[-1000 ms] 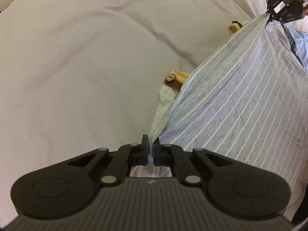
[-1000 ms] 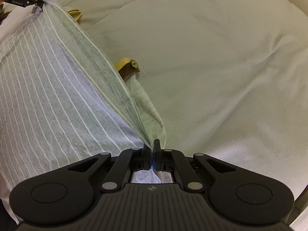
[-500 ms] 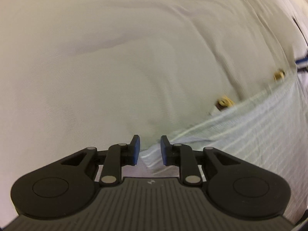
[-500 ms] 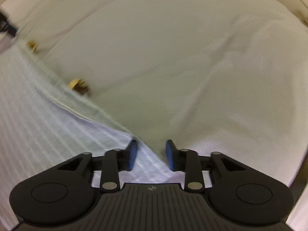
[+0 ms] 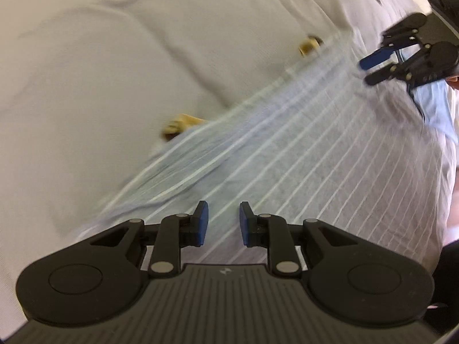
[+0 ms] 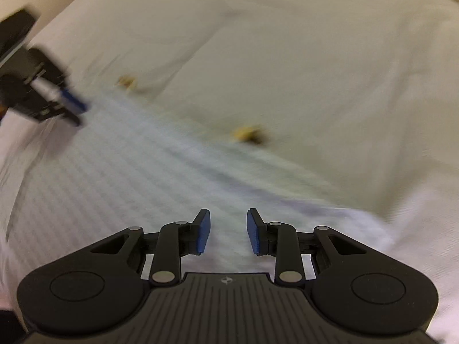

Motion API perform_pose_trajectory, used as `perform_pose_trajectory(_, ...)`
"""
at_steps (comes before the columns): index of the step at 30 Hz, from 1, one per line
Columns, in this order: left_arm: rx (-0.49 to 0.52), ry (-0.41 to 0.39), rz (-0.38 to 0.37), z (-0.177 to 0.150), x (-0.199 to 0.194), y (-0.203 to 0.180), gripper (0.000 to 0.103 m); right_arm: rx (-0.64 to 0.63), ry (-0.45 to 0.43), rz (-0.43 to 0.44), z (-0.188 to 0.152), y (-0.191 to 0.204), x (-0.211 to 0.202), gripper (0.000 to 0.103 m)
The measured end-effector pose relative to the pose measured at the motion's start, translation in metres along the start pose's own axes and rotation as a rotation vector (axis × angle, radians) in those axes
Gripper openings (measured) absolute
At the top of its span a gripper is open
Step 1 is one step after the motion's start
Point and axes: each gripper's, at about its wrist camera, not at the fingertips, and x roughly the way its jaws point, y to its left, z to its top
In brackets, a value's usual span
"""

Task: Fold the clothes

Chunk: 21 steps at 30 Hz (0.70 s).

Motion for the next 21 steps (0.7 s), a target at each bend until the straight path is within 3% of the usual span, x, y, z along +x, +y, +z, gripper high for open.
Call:
perform_pose_trajectory(3,-0.036,-0.042,0.014,0.005,0.003,0.004,0.018,-0.102,0.037,0.002,0.011,0.02,0.029,0.03)
perform_pose_trajectory(8,-0.186,-0.216,0.164,0.013,-0.021,0.027,0.018,-0.078,-0.153,-0.121,0.03,0.006,0.015,0.031)
perform_pose_trajectory(10,-0.267,-0.262,0.164,0.008,-0.033,0.036,0.018,-0.049,-0.243,-0.193,0.036,-0.003,0.001,0.031)
perform_pose_trajectory(12,-0.289,-0.283,0.172,0.0,-0.043,0.035,0.018,-0.007,-0.256,-0.183,0.027,-0.008,-0.012,0.031)
perform_pose_trajectory(18,-0.227,-0.235,0.125,-0.035,-0.051,0.001,0.02,0.042,-0.192,-0.165,-0.012,-0.009,-0.029,0.032)
perform_pose_trajectory(21,-0.18,-0.168,0.125,-0.053,-0.041,-0.014,0.021,0.077,-0.133,-0.184,-0.041,-0.016,-0.032,0.035)
